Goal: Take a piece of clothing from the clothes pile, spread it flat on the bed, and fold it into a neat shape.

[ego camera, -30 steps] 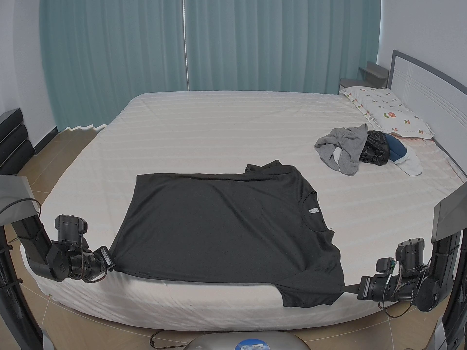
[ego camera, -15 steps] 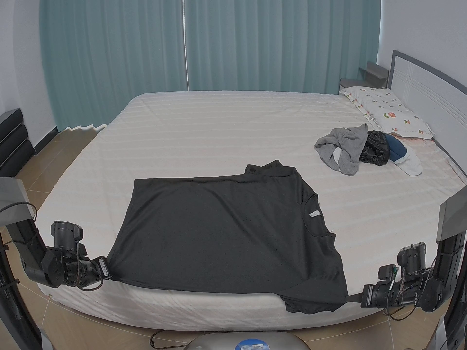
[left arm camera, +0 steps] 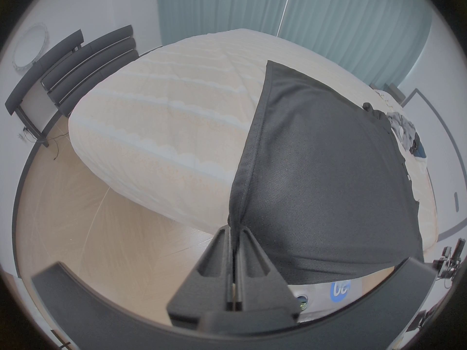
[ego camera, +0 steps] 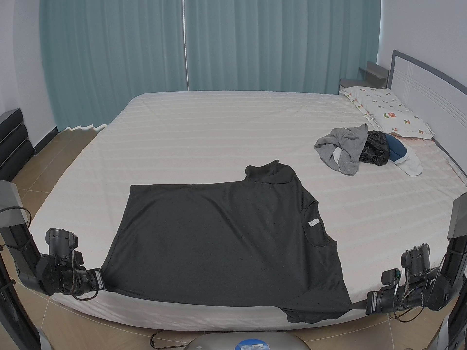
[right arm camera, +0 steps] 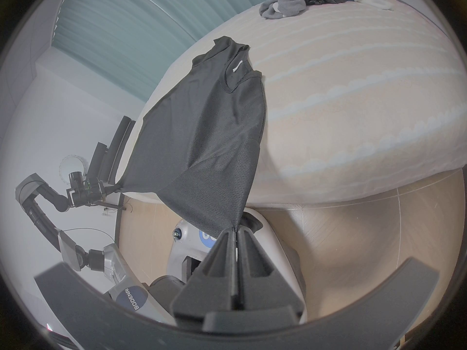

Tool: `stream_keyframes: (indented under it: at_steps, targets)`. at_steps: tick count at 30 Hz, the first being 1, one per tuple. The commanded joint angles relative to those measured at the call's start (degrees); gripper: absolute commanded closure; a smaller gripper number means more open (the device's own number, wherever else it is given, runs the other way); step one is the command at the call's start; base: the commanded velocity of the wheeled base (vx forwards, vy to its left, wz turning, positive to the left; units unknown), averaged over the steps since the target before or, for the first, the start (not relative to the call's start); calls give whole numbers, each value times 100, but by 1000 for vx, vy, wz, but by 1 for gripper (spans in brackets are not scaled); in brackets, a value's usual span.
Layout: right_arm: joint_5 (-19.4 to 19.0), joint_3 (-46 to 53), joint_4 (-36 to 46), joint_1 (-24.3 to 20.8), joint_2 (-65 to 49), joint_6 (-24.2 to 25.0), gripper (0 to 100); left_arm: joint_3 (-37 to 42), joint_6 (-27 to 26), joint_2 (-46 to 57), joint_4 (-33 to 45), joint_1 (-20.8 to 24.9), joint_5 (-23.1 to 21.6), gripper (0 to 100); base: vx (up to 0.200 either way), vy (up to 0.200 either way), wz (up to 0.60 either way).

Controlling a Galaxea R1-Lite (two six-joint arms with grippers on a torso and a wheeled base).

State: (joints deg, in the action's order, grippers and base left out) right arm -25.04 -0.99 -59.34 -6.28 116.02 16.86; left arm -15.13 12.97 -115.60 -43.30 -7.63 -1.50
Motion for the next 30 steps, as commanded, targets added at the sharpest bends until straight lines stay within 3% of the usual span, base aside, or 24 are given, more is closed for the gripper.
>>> stream_keyframes:
  at_steps: [1, 16, 24, 30]
  targets:
    - [-1, 99, 204, 4, -492, -42, 100, 124, -93, 12, -3, -2, 9, 100, 0, 0, 0]
    - [61, 99, 1285, 13, -1196, -552, 100, 537, -743, 82, 41, 7, 194, 100, 0, 0, 0]
    - [69, 99, 1689, 21, -1380, -851, 100, 379, -858, 679, 1025, 25, 194, 100, 0, 0, 0]
    - [52, -183, 1654, 118, -1600, -772, 100, 124, -779, 750, 1087, -2, 159, 100, 0, 0, 0]
